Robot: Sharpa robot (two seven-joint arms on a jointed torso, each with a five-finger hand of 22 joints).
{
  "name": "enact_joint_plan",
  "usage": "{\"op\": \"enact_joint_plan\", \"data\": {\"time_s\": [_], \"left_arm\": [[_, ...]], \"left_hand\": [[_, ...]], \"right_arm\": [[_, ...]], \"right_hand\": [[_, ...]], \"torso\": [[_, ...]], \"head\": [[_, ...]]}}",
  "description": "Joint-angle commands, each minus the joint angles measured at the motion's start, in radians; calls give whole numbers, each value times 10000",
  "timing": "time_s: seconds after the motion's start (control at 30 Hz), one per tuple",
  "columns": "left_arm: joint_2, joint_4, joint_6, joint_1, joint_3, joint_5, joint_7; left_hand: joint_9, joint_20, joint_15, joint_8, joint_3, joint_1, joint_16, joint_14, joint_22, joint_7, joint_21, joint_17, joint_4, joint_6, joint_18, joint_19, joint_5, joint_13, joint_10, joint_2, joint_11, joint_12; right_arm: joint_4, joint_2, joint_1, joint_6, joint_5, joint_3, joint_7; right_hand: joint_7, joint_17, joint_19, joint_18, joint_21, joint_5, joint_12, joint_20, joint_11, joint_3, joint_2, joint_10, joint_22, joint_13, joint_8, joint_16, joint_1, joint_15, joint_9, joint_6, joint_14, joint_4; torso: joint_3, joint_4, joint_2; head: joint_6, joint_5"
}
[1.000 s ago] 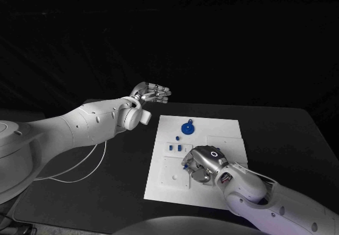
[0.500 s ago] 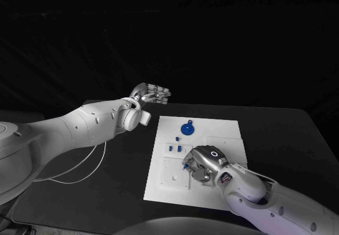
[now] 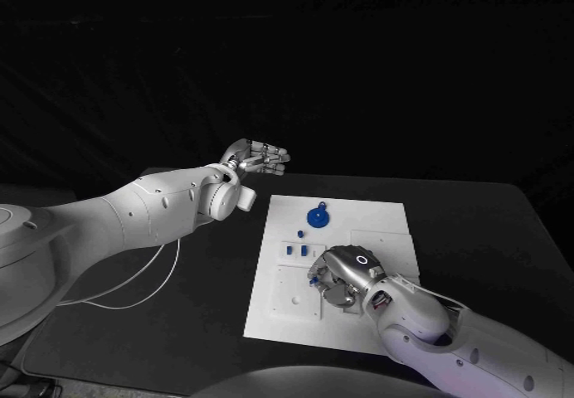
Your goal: Assemble the parts on the task board
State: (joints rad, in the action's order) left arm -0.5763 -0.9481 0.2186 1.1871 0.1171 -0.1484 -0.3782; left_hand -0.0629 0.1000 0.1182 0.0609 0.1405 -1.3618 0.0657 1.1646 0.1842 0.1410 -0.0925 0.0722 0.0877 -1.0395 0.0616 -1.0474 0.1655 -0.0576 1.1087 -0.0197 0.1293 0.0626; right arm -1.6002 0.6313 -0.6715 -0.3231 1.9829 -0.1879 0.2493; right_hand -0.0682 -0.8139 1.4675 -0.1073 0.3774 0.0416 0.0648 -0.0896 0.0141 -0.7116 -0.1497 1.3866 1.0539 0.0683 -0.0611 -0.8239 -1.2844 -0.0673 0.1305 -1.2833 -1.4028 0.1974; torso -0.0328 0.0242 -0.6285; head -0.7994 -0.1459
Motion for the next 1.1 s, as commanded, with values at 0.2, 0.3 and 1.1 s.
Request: {"op": "enact_joint_plan", "data": {"time_s": [0.2,0.3,1.1], "left_arm": [[11,-28,-197,-13,-10,55,-67],[10,-26,-203,-16,-10,55,-67],[12,3,-227,-26,-10,55,-50]], "left_hand": [[12,31,7,7,-62,-39,-43,-88,-86,29,-84,-10,16,76,144,-64,0,-2,-65,125,45,-21],[12,31,7,7,-62,-39,-43,-88,-86,29,-84,-10,16,76,144,-64,0,-2,-65,125,45,-21],[12,39,15,7,-93,-18,-43,-103,-141,33,-103,-10,14,89,146,-61,-17,-3,-77,139,50,-19]], "right_arm": [[-3,7,34,233,-33,40,-40],[-25,24,34,253,-36,41,-44],[-113,5,54,603,237,43,309]], "right_hand": [[4,-17,365,-189,58,69,29,-68,-6,-21,114,39,-15,-12,-35,42,41,-35,13,-58,-66,48],[6,-32,365,-187,71,69,30,-68,-9,-2,121,47,-24,-11,-37,50,51,-38,16,-69,-68,70],[7,-68,355,-184,94,70,26,-69,-10,-10,134,46,-35,-13,-33,66,75,-36,24,-70,-69,84]], "torso": [[-4,-1,1],[-3,2,1],[4,-5,2]], "head": [[-40,-7],[-47,0],[-34,38]]}}
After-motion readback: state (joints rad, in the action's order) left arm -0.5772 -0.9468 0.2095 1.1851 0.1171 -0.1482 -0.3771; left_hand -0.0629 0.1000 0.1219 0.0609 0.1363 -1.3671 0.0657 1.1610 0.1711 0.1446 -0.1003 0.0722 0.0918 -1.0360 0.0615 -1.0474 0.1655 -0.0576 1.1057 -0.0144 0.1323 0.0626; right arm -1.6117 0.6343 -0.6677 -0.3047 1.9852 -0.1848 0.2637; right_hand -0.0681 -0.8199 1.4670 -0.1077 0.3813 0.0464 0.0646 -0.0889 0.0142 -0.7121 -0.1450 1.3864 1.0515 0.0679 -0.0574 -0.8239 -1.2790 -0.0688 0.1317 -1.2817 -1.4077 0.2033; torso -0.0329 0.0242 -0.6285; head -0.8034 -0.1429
